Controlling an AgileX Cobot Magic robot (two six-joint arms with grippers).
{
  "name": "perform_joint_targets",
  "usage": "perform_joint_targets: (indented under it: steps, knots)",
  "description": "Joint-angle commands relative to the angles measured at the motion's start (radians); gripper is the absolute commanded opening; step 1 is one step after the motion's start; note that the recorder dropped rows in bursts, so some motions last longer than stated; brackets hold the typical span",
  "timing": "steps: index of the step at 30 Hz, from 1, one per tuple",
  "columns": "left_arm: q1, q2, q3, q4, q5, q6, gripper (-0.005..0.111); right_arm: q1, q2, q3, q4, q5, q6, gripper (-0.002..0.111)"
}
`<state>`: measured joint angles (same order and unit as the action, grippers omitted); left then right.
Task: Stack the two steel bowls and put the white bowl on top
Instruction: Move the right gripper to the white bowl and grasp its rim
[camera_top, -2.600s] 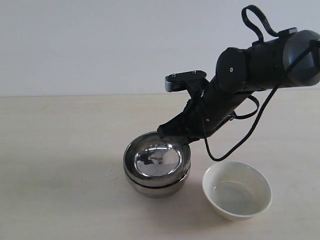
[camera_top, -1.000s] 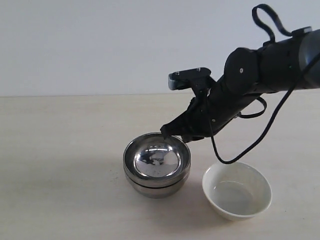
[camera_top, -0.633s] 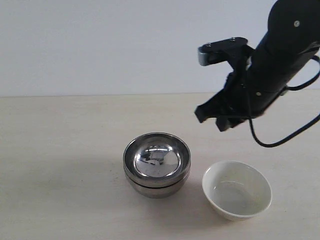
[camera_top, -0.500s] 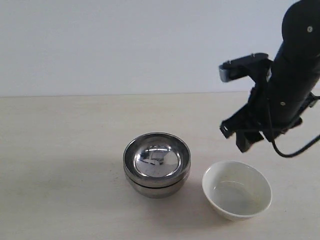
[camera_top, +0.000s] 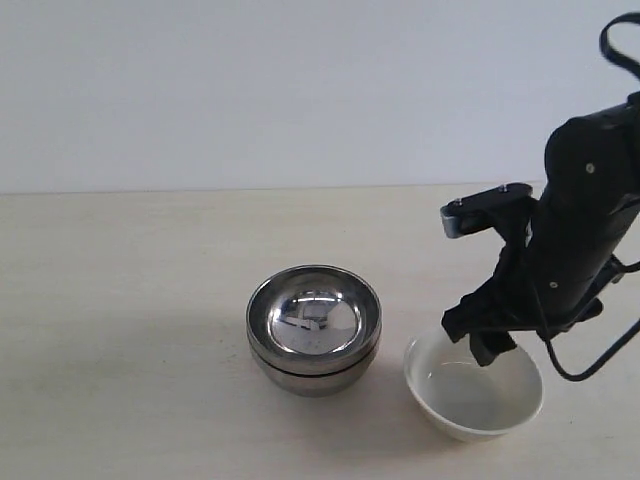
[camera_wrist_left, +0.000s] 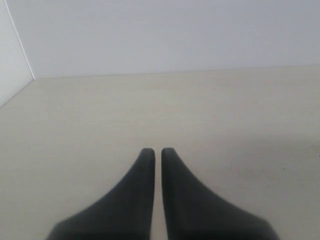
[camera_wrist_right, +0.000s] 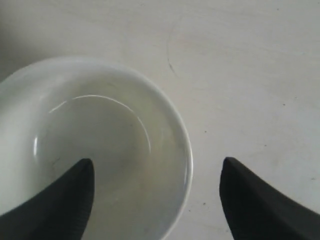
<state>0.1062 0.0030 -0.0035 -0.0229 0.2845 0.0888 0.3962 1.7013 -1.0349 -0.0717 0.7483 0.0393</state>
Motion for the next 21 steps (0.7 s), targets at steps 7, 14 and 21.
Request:
perform_joint_targets:
  steps: [7, 14, 21]
  knots:
    - [0.001, -0.003, 0.003, -0.003, 0.0, -0.011, 0.004, -0.007, 0.166, 0.006, -0.05, -0.114, 0.055, 0.059]
    - [0.001, -0.003, 0.003, -0.003, 0.0, -0.011, 0.004, -0.007, 0.211, 0.006, -0.05, -0.147, 0.009, 0.046]
    - [0.001, -0.003, 0.003, -0.003, 0.0, -0.011, 0.004, -0.007, 0.19, 0.006, -0.05, -0.154, -0.017, 0.0]
